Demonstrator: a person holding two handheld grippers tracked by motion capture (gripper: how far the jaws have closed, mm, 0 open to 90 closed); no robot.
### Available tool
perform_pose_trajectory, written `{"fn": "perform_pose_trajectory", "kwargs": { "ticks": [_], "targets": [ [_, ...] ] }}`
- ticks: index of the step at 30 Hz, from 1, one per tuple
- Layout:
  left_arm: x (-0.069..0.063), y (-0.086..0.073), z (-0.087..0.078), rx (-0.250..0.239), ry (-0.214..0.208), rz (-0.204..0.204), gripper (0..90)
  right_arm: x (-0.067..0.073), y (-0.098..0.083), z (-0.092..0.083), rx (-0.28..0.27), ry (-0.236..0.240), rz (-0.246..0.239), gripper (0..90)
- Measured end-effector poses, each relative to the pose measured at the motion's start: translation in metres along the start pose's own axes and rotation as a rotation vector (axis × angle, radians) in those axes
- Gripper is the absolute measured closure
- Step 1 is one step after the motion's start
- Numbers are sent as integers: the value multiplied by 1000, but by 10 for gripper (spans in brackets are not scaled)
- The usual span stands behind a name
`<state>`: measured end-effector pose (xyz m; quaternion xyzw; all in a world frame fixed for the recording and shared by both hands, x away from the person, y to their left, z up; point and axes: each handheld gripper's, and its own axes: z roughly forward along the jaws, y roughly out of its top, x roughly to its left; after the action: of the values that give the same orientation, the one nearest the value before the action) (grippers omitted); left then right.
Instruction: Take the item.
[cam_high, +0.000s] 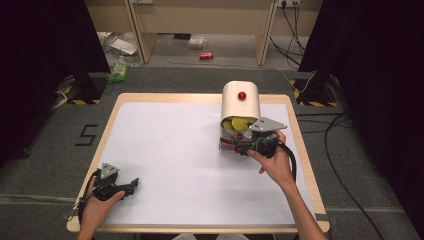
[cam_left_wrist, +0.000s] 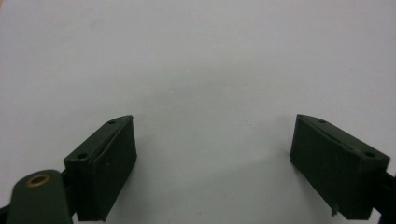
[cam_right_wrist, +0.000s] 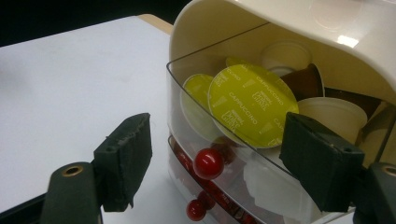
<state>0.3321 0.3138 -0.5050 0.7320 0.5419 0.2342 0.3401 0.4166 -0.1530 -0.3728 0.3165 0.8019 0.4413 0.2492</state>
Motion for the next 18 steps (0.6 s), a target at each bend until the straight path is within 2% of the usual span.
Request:
{"fn": "perform_pose_trajectory", "kwargs": {
  "ticks": [13, 18],
  "targets": [
    [0, 0, 0, 0, 0, 0, 137, 12, -9, -17, 10, 39, -11, 287],
    [0, 0, 0, 0, 0, 0, 137, 17, -11, -21, 14, 39, -27, 287]
  ]
}}
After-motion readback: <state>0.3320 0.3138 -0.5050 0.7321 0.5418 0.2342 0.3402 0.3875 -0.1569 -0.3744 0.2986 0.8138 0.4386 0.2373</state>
